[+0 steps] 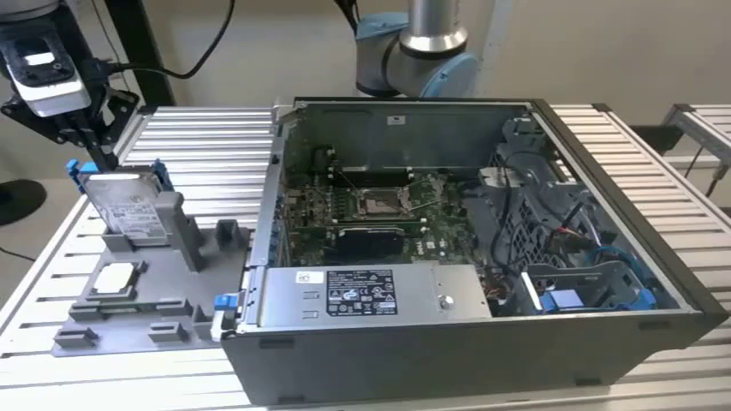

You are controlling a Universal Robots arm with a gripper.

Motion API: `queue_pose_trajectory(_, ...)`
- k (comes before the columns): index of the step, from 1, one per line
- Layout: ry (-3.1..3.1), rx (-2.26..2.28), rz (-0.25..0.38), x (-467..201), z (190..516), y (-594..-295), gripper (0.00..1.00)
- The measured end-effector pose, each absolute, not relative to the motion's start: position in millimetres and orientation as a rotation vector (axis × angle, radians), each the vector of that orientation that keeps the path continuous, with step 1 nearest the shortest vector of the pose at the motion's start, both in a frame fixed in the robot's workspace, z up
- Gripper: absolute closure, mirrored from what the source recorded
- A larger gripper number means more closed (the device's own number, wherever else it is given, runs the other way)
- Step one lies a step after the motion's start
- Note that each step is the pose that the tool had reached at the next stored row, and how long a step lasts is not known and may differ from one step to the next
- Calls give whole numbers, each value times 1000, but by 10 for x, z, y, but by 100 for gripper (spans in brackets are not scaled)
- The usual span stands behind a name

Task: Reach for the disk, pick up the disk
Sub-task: 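Reach for the disk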

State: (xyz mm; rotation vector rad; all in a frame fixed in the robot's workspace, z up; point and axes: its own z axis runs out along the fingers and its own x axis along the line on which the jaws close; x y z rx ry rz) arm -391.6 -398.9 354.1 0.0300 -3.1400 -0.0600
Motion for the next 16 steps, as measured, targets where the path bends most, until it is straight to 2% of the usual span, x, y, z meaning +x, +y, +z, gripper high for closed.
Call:
queue_pose_trajectory(5, -3140, 30, -60, -3917, 3541, -3974, 100)
queue_pose_trajectory(11, -3140, 30, -58, -3930, 3537, -3745, 100)
queue_pose_trajectory(16, -3140, 30, -58, -4132, 3534, -3741, 100)
